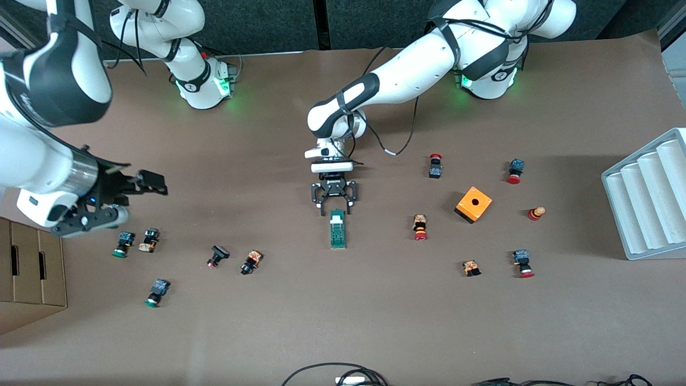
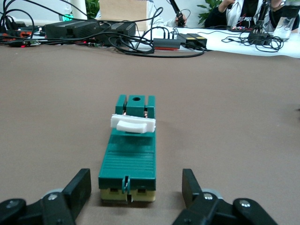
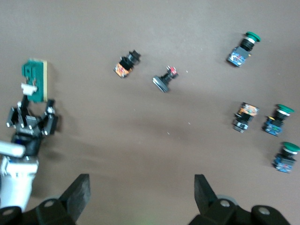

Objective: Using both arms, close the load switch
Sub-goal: 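Reach the right gripper toward the switch while the left gripper holds it, then grasp the white lever of the switch with the right gripper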

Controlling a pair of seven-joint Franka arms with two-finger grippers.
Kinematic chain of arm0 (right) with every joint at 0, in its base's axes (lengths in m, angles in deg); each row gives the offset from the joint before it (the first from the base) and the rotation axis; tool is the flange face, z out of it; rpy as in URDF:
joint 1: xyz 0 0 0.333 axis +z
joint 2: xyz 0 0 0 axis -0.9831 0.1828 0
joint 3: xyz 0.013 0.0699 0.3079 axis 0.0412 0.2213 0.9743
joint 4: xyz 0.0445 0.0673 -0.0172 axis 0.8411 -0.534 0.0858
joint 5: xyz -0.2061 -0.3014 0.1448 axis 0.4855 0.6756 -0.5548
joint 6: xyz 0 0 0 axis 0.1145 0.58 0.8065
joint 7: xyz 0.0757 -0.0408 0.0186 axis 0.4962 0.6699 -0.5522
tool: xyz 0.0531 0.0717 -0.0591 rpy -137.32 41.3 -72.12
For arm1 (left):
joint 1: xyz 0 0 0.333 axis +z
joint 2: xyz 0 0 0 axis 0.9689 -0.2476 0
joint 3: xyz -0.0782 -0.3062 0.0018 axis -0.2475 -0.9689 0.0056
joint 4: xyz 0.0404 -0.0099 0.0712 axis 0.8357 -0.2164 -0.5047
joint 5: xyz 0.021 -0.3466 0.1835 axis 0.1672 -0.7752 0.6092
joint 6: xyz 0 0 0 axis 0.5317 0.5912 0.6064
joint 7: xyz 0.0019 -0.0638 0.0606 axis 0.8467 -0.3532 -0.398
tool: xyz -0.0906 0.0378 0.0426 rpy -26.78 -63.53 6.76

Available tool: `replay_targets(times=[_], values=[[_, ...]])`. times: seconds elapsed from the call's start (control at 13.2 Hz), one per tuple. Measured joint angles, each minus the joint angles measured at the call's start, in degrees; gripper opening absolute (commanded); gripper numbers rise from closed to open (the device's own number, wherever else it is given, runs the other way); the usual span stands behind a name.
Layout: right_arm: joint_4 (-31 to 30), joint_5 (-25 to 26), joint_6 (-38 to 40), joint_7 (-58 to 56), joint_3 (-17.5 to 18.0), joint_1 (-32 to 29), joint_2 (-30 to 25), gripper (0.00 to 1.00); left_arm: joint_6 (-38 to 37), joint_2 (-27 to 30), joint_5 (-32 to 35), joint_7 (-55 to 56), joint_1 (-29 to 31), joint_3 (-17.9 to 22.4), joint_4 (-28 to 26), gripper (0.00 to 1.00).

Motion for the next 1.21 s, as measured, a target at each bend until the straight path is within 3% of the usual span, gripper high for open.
replay_targets(times=[0.83,1.21], values=[[0.1,-5.1,-20.41,49.54,-0.09,17.72,11.46,1.0,-0.18,-0.2,0.48,0.0,-0.8,2.02,0.03,0.75],[0.09,-8.34,-29.86,73.65,-0.06,22.79,17.33,1.0,-0.18,-0.21,0.49,0.0,-0.83,2.04,0.03,0.75]])
